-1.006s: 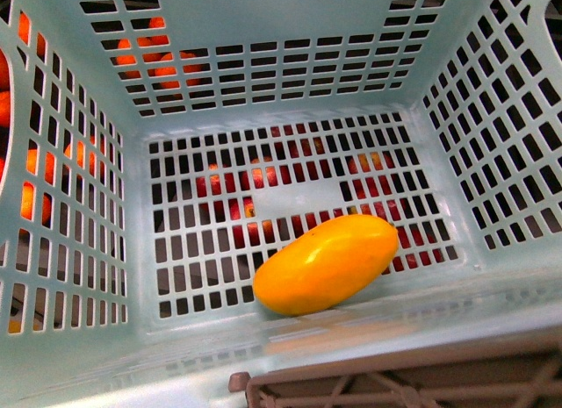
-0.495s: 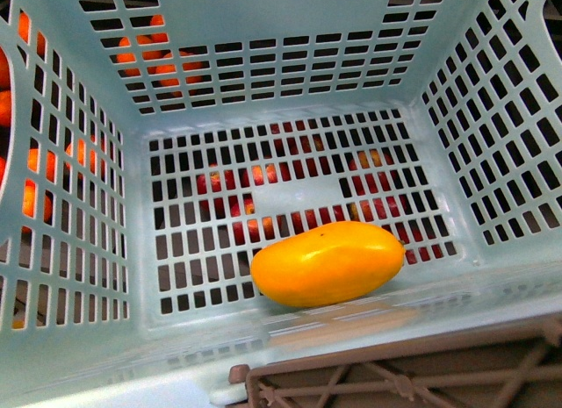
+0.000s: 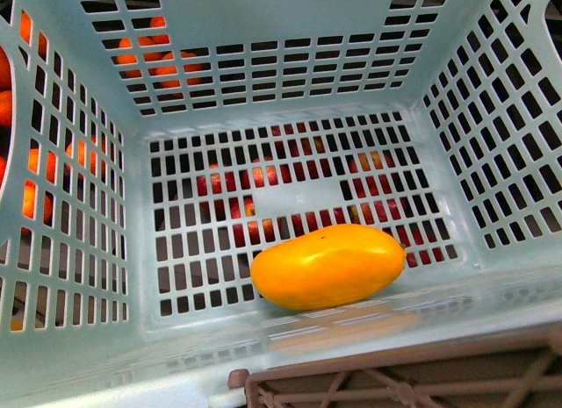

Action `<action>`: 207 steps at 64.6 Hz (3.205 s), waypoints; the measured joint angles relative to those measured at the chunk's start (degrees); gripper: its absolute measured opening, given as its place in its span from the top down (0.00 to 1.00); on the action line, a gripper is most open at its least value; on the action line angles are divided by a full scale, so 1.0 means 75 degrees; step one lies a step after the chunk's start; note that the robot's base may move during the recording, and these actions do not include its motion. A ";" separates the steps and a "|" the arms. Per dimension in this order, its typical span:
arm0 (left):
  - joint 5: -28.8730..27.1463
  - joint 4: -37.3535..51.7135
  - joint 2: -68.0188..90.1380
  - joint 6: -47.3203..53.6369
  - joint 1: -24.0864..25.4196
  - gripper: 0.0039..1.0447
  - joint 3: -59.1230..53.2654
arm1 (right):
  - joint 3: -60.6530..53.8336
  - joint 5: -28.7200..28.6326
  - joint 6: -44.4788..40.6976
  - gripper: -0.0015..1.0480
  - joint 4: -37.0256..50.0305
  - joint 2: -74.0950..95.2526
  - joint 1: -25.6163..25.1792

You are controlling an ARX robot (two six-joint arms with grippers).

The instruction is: Pick mango and avocado into basket

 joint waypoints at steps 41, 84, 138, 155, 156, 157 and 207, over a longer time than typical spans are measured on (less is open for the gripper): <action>-0.0003 0.0000 0.0000 -0.0003 -0.0017 0.88 0.0000 | -0.0038 0.0029 0.0006 0.09 -0.0020 -0.0082 0.0000; 0.0012 -0.0006 0.0000 -0.0006 0.0003 0.88 0.0012 | -0.0055 0.0006 0.0006 0.08 -0.0026 -0.0114 -0.0017; -0.0012 -0.0006 0.0000 0.0006 0.0006 0.88 0.0029 | -0.0070 -0.0003 0.0003 0.08 -0.0029 -0.0119 -0.0017; -0.0006 -0.0006 0.0000 -0.0003 0.0006 0.88 0.0032 | -0.0070 0.0006 0.0006 0.08 -0.0029 -0.0119 -0.0017; -0.0006 -0.0006 0.0000 0.0003 0.0006 0.88 0.0032 | -0.0070 -0.0006 0.0006 0.08 -0.0029 -0.0119 -0.0017; -0.0006 -0.0006 0.0000 -0.0003 0.0006 0.88 0.0032 | -0.0067 -0.0003 0.0006 0.08 -0.0029 -0.0119 -0.0017; -0.0023 -0.0012 0.0006 0.0000 0.0006 0.88 0.0055 | -0.0070 -0.0006 0.0006 0.08 -0.0029 -0.0114 -0.0020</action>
